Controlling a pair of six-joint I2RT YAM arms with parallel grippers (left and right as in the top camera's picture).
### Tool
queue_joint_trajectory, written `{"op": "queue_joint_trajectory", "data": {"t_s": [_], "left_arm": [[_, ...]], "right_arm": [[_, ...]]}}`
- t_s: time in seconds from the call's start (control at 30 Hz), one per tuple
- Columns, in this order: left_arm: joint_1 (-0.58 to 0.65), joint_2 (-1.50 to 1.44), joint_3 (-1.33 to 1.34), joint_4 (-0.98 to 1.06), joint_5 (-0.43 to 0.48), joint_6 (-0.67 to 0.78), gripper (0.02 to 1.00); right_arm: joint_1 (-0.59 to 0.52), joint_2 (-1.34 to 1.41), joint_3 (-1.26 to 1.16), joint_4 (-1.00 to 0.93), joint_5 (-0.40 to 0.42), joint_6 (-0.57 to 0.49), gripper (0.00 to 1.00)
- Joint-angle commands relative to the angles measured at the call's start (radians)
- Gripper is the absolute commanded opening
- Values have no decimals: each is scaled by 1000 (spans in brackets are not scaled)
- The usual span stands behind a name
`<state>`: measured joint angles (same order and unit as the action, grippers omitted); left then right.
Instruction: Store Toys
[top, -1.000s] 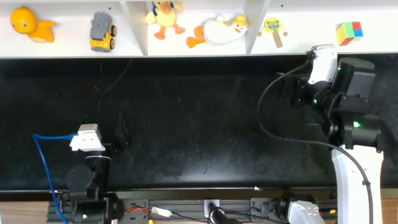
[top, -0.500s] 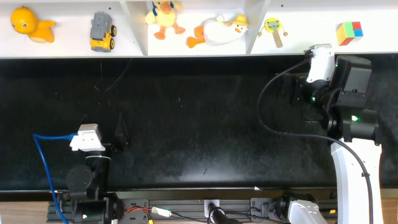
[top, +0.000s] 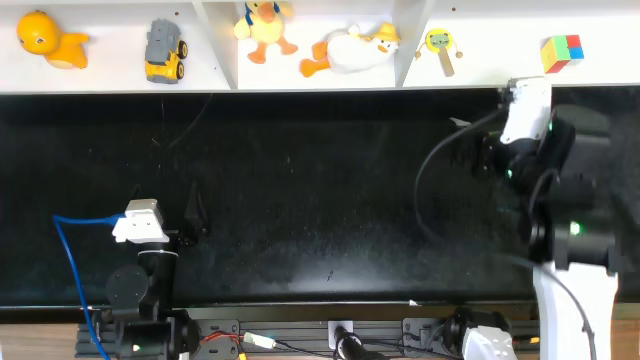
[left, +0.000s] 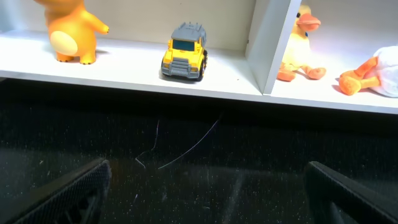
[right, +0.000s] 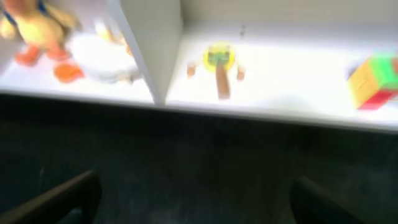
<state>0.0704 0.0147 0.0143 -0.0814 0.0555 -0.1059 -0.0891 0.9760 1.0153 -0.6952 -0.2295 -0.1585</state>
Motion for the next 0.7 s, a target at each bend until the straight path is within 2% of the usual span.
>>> {"op": "queue_joint_trajectory", "data": {"t_s": [0.03, 0.17, 0.27, 0.5, 0.7], "left_arm": [[-5, -12, -6, 2, -8, -15, 996], [-5, -12, -6, 2, -8, -15, 998], [-5, -12, -6, 2, -8, -15, 998], [-5, -12, -6, 2, -8, -15, 998], [-5, -12, -6, 2, -8, -15, 998]], "right_arm": [[89, -140, -201, 195, 104, 69, 996], [139, -324, -478, 463, 217, 270, 996], [139, -483, -658, 583, 260, 400, 996], [139, -863, -927, 610, 267, 436, 996], [140, -974, -1011, 621, 273, 435, 996]]}}
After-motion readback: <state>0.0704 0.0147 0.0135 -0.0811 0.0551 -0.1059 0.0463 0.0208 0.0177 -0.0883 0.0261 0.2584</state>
